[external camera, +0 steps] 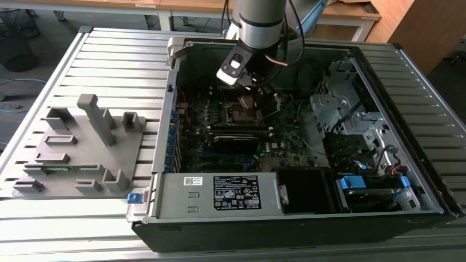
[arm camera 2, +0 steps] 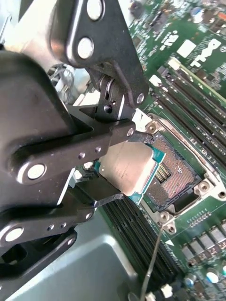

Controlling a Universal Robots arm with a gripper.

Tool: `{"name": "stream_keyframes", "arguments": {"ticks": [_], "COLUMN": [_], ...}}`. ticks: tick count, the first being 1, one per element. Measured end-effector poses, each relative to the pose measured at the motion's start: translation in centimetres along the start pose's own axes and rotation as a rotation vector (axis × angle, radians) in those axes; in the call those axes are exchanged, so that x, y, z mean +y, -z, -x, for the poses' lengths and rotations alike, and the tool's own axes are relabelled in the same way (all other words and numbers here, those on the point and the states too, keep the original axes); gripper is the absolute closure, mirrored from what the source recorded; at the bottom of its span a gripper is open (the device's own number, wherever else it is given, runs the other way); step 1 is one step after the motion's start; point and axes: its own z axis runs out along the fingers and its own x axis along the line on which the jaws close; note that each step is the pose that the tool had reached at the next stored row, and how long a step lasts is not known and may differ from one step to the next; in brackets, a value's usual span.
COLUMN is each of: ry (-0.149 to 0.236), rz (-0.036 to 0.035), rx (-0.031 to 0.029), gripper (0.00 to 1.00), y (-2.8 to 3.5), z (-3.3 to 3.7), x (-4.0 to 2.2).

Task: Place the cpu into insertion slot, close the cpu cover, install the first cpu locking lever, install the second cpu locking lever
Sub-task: 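Place the cpu into insertion slot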

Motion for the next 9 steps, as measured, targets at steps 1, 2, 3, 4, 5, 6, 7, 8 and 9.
{"name": "stream_keyframes", "arguments": {"ticks": [1, 2, 3, 4, 5, 6, 7, 8, 9], "ry": [-0.018, -0.036, -0.054, -0.072, -0.091, -0.109, -0.127, -0.145, -0.162], "rz": [0.0004, 0.0008, 0.0011, 0.0014, 0.0018, 0.0022, 0.0025, 0.0028, 0.0031], "rx": [-0.0014, -0.0028, -0.0043, -0.0058, -0.0074, -0.0088, -0.0103, -0.0118, -0.0132], "gripper": [0.46, 0.46, 0.46, 0.46, 0.46, 0.46, 0.46, 0.46, 0.46], "y": [-0.02, -0.03, -0.05, -0.07, -0.08, -0.1, -0.12, -0.13, -0.14], "z": [0.0, 0.0, 0.0, 0.0, 0.0, 0.0, 0.0, 0.0, 0.0], "x": [0.0, 0.0, 0.0, -0.01, -0.01, -0.01, -0.01, -0.01, -0.01]}}
